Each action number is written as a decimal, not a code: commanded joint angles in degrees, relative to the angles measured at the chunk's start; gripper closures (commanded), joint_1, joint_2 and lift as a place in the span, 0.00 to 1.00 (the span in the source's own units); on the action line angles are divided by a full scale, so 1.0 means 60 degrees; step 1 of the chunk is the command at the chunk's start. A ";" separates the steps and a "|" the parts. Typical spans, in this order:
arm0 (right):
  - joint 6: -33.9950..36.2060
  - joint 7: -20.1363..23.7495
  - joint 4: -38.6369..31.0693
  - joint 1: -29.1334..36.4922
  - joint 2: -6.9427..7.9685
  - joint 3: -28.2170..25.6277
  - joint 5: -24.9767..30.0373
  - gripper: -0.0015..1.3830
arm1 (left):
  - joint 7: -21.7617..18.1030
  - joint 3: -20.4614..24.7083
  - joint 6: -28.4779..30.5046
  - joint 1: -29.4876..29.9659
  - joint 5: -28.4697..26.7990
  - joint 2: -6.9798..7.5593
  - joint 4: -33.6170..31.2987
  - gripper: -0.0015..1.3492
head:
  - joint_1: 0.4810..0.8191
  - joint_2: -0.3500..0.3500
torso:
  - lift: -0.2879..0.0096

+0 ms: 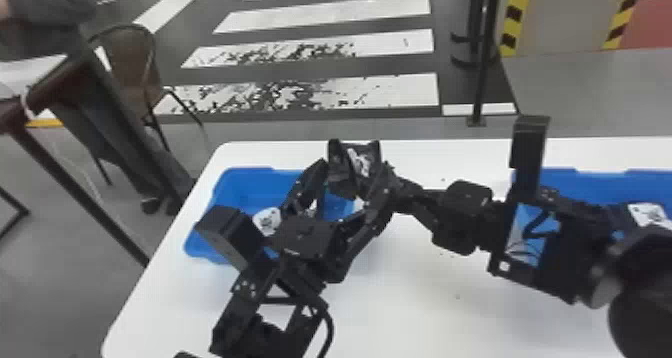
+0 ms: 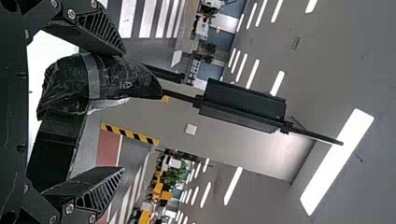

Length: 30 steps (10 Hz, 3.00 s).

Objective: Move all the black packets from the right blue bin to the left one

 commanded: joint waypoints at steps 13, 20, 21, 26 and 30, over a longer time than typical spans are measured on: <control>-0.0523 -0.0086 0.0274 -0.0084 -0.0002 0.0284 -0.0437 0.25 | 0.1708 -0.0047 -0.0183 0.0597 -0.1150 0.0115 -0.1336 0.90 | 0.63 0.91 | 0.50; 0.0298 -0.0160 -0.0687 0.1650 0.0188 -0.3239 0.1106 0.08 | 0.2118 0.2353 -0.0676 -0.1184 -0.4482 -0.0412 0.3586 0.29 | 0.63 0.95 | 0.50; 0.1001 -0.0453 -0.1320 0.2095 0.0305 -0.4153 0.1943 0.08 | 0.1738 0.2505 -0.1402 -0.0926 -0.3892 -0.0471 0.3562 0.03 | 0.63 0.92 | 0.50; 0.5618 -0.2108 -0.2515 0.2424 0.0628 -0.6552 0.4590 0.08 | 0.1386 0.1534 -0.3723 0.0456 -0.2045 -0.0617 0.1805 0.14 | 0.63 0.54 | 0.50; 0.7165 -0.3250 -0.1460 0.1322 0.0657 -0.6476 0.5352 0.08 | 0.1313 0.1286 -0.4168 0.0714 -0.1740 -0.0544 0.1594 0.14 | 0.63 0.33 | 0.50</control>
